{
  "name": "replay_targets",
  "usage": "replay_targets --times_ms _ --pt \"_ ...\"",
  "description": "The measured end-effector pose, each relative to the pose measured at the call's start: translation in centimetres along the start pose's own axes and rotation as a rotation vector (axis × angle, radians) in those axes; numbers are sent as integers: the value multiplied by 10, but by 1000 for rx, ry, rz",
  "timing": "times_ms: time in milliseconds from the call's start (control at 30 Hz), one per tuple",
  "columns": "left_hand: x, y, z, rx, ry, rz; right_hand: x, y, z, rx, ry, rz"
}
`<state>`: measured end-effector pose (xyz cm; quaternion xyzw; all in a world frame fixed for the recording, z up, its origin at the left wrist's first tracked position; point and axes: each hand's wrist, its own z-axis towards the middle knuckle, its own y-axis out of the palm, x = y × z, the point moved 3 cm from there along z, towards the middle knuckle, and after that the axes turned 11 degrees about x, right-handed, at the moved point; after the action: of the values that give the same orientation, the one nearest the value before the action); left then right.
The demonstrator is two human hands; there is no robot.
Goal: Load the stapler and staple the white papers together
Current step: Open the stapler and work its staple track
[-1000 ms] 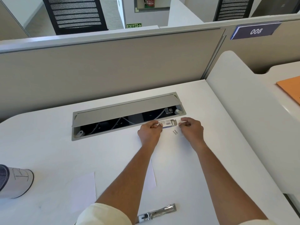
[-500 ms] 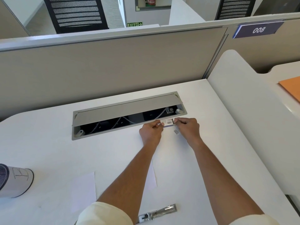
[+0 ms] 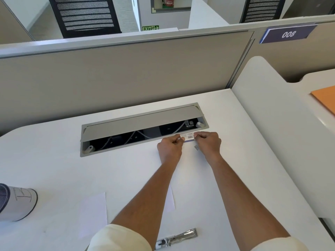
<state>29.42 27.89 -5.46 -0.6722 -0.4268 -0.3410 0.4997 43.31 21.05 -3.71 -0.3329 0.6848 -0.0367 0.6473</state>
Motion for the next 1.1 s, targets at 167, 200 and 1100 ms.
replay_targets --times_ms 167,200,1100 --pt "5 0 0 -18 9 18 0 -5 1 -79 -43 -73" --pt "5 -1 1 -26 6 7 2 -8 1 -82 -63 -80" --pt "-16 -140 -117 -132 261 43 6 -62 -107 75 -426 -37"
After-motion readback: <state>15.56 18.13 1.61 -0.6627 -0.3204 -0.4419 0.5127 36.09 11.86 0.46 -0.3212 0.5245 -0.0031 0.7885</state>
